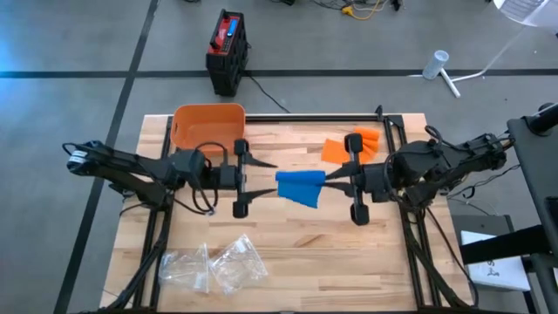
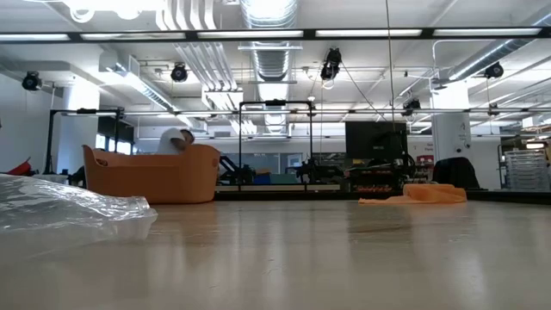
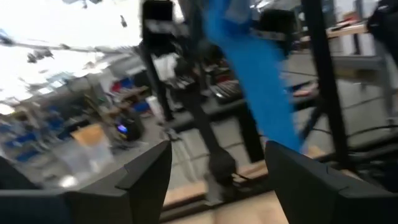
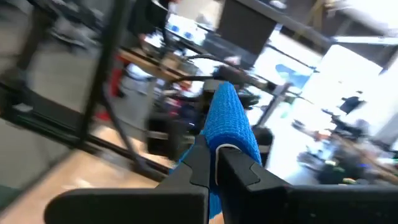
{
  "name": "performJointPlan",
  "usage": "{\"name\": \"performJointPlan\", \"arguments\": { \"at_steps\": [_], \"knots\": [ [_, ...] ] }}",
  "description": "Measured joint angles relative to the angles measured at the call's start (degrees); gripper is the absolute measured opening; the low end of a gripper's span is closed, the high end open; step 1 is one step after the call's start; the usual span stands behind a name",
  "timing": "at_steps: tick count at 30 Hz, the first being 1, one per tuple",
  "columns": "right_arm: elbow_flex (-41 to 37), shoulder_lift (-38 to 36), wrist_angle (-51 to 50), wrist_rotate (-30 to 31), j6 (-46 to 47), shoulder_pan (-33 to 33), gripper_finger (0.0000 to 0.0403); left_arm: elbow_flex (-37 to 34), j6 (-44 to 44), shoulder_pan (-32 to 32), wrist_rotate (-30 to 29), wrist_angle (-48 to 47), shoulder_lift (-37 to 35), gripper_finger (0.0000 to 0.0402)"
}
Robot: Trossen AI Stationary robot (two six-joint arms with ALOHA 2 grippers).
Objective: Roll bandage
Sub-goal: Roll the blue bandage
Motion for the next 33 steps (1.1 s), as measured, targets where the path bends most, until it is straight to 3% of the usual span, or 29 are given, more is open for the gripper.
{"name": "performJointPlan", "arguments": {
  "at_steps": [5,9,12,18,28,33],
  "knots": [
    [0.0,0.0,0.36,5.67,-4.91,-0.05,0.0003,-5.68,-6.5,0.0,0.33,4.13,0.29,0.0256],
    [0.0,0.0,1.53,5.61,-8.08,-0.02,0.0003,-12.23,-12.59,0.12,0.0,20.17,2.57,0.0255],
    [0.0,0.01,1.91,6.8,-10.28,-0.02,0.0003,-16.56,-18.96,0.44,-3.46,36.19,5.76,0.0249],
    [0.03,0.81,4.78,10.03,-16.26,-0.17,0.0003,-18.61,-28.23,2.44,-5.37,55.93,14.1,0.0241],
    [0.02,7.06,11.59,15.88,-28.47,-0.9,0.0003,-10.4,-32.32,4.07,-0.38,58.87,22.26,0.0261],
    [0.0,7.63,11.63,15.9,-26.73,-0.66,0.0003,-10.42,-32.05,4.38,-6.51,58.51,21.65,0.0267]
  ]
}}
